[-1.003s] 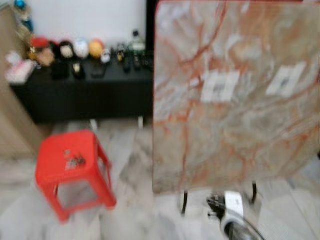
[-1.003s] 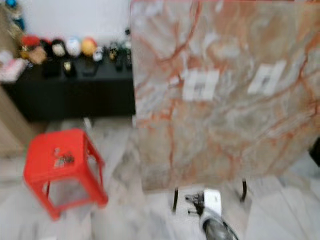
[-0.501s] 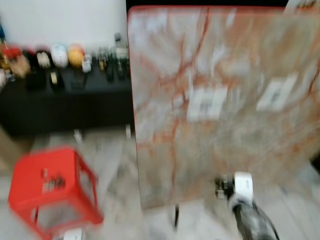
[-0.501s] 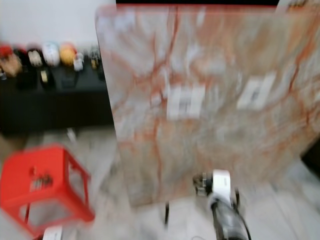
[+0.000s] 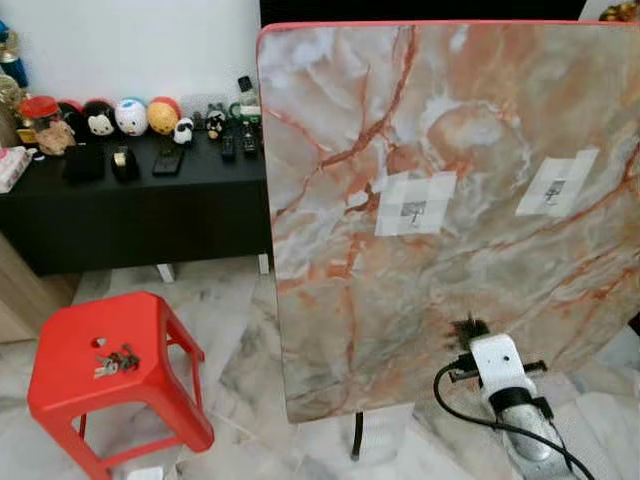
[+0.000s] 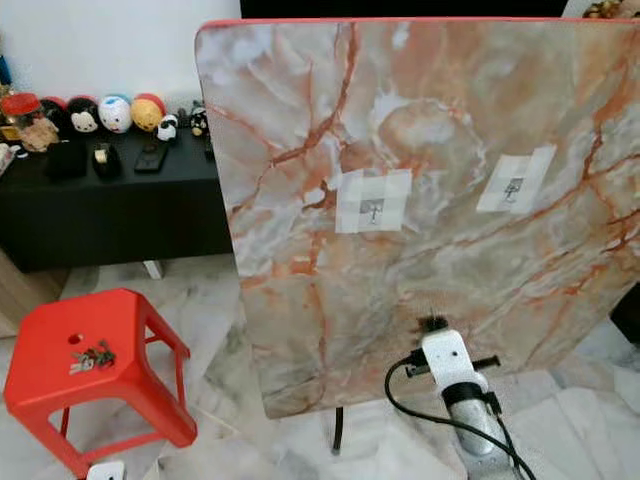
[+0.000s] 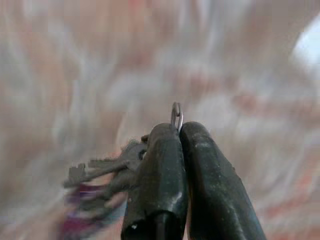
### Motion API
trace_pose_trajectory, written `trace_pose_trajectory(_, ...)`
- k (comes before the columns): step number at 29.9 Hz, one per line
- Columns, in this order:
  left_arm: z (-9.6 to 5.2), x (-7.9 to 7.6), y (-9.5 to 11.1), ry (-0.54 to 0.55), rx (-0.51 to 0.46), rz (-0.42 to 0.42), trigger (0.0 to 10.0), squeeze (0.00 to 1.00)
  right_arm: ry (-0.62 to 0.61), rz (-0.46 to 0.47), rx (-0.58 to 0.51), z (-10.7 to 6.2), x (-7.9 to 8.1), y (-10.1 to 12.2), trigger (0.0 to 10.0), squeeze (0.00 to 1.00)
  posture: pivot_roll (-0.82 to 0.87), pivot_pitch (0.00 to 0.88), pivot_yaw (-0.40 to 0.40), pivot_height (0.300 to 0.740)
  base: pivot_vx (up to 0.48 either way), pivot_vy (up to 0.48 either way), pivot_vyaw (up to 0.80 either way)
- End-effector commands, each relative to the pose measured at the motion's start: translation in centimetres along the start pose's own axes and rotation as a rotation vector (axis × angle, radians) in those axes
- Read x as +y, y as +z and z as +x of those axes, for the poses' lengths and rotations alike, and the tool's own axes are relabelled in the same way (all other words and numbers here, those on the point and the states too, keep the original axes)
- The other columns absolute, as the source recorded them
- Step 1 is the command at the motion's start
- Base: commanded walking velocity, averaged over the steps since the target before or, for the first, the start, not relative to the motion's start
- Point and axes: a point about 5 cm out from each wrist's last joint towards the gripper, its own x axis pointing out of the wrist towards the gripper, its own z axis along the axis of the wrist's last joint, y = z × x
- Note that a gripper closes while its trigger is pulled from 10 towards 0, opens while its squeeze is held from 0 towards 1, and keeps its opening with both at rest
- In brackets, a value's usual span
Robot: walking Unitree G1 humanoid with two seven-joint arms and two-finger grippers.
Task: Hang keys on a hook
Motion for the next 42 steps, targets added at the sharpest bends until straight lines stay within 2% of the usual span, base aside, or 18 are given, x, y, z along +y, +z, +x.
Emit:
trace_pose_trajectory(1, -0.1, 0.1, -0.3, -0.007, 0.017, 0.033, 10.0, 0.00, -0.024, -0.083, -0.084, 0.5, -0.6, 1.7, 10.0, 0.00, -0.05, 0.000, -0.064, 0.740, 0.000, 0.000, 0.00)
trace_pose_trajectory(2, -0.1, 0.1, -0.3, -0.007, 0.017, 0.035, 10.0, 0.00, -0.034, -0.155, -0.114, 0.8, -0.6, 2.4, 10.0, 0.00, -0.05, 0.000, -0.064, 0.740, 0.000, 0.000, 0.00)
trace_pose_trajectory(4, -0.1, 0.1, -0.3, -0.008, 0.017, 0.036, 10.0, 0.00, -0.046, -0.178, -0.129, 1.0, -0.7, 2.7, 10.0, 0.00, -0.04, 0.000, -0.067, 0.740, 0.000, 0.000, 0.00)
trace_pose_trajectory(8, 0.0, 0.0, -0.2, -0.007, 0.014, 0.035, 10.0, 0.00, -0.111, -0.306, -0.192, 1.9, -1.3, 4.8, 10.0, 0.00, -0.04, 0.000, -0.074, 0.740, 0.000, 0.000, 0.00)
trace_pose_trajectory(13, 0.0, 0.0, -0.2, -0.005, 0.013, 0.029, 10.0, 0.00, -0.107, -0.388, -0.221, 2.7, -1.1, 5.8, 10.0, 0.00, -0.04, 0.000, -0.077, 0.740, 0.000, 0.000, 0.00)
trace_pose_trajectory(15, 0.0, 0.0, -0.2, -0.005, 0.012, 0.026, 10.0, 0.00, -0.108, -0.458, -0.250, 3.4, -0.7, 6.5, 10.0, 0.00, -0.04, 0.000, -0.074, 0.740, 0.000, 0.000, 0.00)
trace_pose_trajectory(18, 0.0, 0.0, -0.2, -0.003, 0.011, 0.021, 10.0, 0.00, -0.113, -0.492, -0.285, 3.9, -0.4, 7.4, 10.0, 0.00, -0.03, 0.000, -0.077, 0.740, 0.000, 0.000, 0.00)
trace_pose_trajectory(27, 0.0, 0.0, -0.2, -0.002, 0.011, 0.019, 10.0, 0.00, -0.078, -0.589, -0.363, 3.7, 0.8, 8.6, 10.0, 0.00, -0.03, 0.000, -0.078, 0.740, 0.000, 0.000, 0.00)
trace_pose_trajectory(42, 0.0, 0.0, -0.2, -0.006, 0.012, 0.019, 10.0, 0.00, -0.173, -0.642, -0.330, 3.9, 0.2, 9.3, 10.0, 0.00, -0.03, 0.000, -0.075, 0.740, 0.000, 0.000, 0.00)
